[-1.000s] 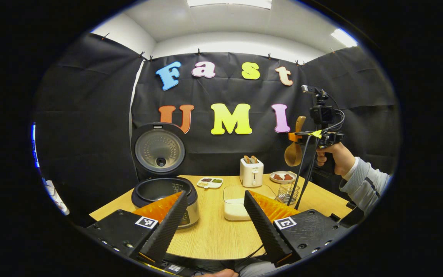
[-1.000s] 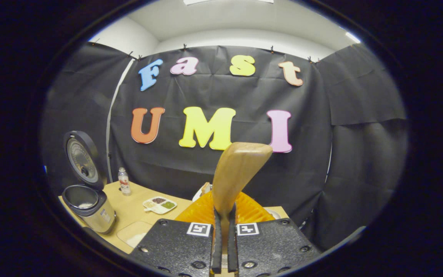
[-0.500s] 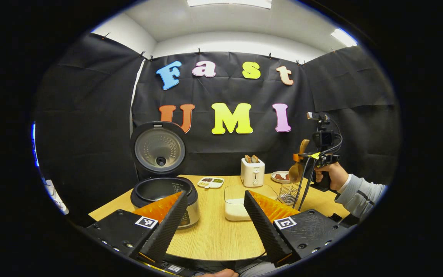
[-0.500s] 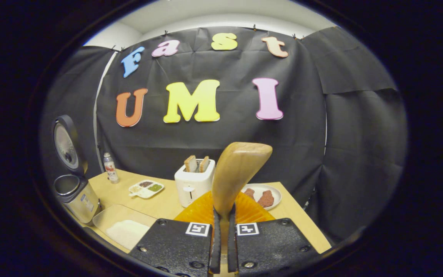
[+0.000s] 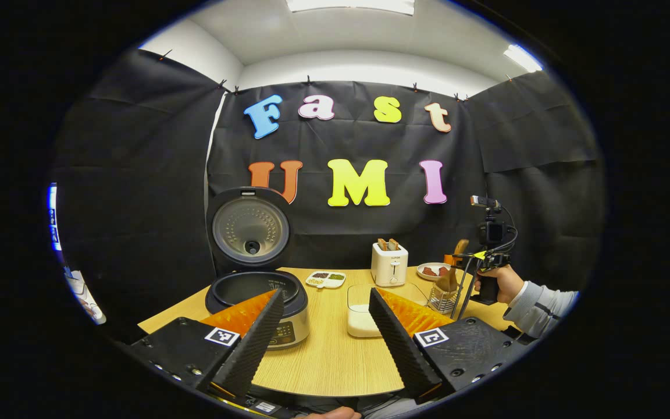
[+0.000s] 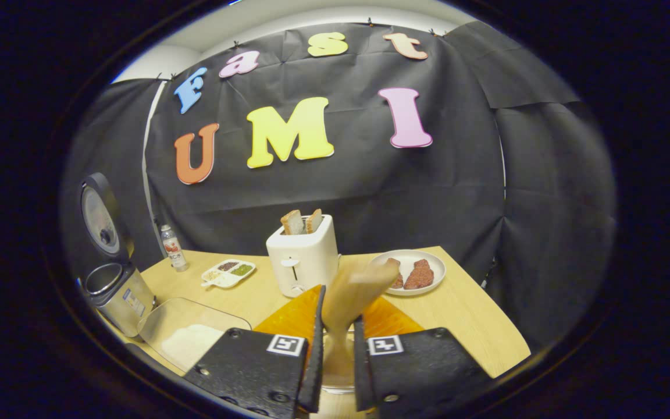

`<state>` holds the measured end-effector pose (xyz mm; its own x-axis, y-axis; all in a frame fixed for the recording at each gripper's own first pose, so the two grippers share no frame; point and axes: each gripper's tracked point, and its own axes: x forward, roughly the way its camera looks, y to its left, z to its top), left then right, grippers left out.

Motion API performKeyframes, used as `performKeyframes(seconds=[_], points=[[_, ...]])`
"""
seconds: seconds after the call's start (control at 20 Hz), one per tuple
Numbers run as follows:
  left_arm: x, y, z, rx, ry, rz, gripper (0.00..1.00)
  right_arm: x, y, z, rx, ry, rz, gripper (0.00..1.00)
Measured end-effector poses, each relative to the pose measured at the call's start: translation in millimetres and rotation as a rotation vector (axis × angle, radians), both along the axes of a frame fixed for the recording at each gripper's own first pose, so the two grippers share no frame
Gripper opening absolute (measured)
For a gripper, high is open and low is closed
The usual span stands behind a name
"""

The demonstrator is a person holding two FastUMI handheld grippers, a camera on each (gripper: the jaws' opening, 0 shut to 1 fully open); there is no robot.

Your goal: Close the left gripper, press the button to open the rice cooker; take a wooden spoon from the chopstick holder with the right hand, scoop a spoonful of rice and pour it into the rice cooker, then put the wooden spoon back into the chopstick holder.

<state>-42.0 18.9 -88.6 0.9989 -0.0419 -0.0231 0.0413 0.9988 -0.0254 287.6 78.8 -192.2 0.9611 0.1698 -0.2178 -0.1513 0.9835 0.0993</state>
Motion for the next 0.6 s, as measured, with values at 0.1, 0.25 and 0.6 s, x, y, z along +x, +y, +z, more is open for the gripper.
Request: performKeyframes(seconds=[0.1,0.25,0.6], points=[[2.0,-0.4,1.9,-0.008,0.002,-0.004,0.94,0.4,-6.9,11.0,-0.008,-0.030,-0.027,0.55],[7.7,7.6,5.6,-0.005,0.001,0.017,0.94,-8.4,-27.7,40.9,-0.056,-0.108,-0.097,0.86],[29.9,30.4,20.2,-0.033,0.003,0.042,0.94,-67.3,-36.3,109.1,0.014,-0.224,-0.125,1.00]])
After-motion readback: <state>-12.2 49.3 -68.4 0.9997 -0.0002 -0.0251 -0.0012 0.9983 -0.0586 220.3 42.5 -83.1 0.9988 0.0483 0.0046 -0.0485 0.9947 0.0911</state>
